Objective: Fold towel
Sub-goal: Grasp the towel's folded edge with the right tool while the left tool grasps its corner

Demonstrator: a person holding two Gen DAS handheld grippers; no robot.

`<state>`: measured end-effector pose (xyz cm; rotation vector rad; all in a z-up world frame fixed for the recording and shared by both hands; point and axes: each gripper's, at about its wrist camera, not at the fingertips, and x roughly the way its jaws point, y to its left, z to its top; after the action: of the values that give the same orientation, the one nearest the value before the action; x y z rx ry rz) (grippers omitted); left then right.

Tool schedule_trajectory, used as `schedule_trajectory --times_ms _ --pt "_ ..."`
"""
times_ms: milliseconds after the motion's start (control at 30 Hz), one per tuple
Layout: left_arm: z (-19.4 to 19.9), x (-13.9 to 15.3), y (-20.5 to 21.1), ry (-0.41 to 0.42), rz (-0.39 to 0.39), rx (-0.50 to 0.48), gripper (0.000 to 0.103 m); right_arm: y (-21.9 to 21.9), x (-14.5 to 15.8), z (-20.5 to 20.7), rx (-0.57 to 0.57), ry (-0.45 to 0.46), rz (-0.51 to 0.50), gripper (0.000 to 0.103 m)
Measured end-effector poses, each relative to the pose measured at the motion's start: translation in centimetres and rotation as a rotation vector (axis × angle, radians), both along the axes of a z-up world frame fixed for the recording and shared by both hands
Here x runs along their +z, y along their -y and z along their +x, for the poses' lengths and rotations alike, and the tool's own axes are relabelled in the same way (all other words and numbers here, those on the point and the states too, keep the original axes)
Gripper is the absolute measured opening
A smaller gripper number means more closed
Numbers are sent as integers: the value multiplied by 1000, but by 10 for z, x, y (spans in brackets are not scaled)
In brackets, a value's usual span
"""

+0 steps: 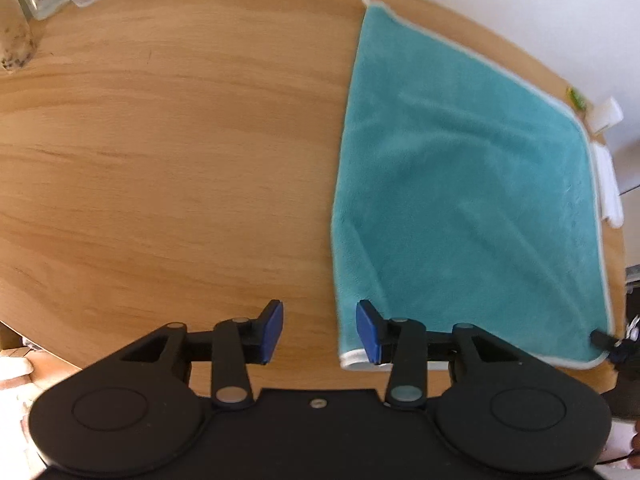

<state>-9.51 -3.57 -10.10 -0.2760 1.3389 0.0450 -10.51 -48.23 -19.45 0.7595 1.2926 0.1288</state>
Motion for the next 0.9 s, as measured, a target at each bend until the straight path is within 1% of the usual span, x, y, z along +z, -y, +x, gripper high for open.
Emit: schedule_trajectory --times_ms 100,167,200,233,333,400,433,500,533,567,600,700,833,900 --pt "2 2 2 -5 -20 -21 41 2 -3 0 -21 -6 29 23" --pt "4 -7 4 -49 -24 -33 41 3 -3 1 -26 -9 36 23" --pt "5 -12 6 -67 -14 -40 41 2 -3 1 -23 -9 34 23" --pt "4 -15 7 -73 -9 -41 41 1 -2 2 -18 -7 29 23" --pt "2 -21 3 -99 -62 -21 41 -1 -3 3 -23 -7 34 23" --pt "2 -27 1 -128 -75 -10 40 -1 -3 3 -27 -2 39 23" --pt "2 -30 1 -134 -74 -7 38 0 -3 3 -25 1 38 23" --pt "1 -33 -2 -132 -85 11 24 2 -4 2 -20 8 35 21" --pt "-1 -33 -4 -131 -99 15 20 3 -4 2 -18 11 33 18" --pt "-2 -34 -5 -129 -114 20 13 3 -4 2 -12 1 32 8" --pt "-3 -33 -5 -125 -115 16 10 2 -4 3 -4 -16 31 7" --pt "-7 -30 -2 -118 -95 -7 9 3 -4 5 16 -55 34 8" --pt "-7 -26 -5 -128 -116 3 9 9 5 9 48 -77 65 7" --pt "-7 -16 -6 -131 -128 27 9 11 14 15 83 -80 83 7"
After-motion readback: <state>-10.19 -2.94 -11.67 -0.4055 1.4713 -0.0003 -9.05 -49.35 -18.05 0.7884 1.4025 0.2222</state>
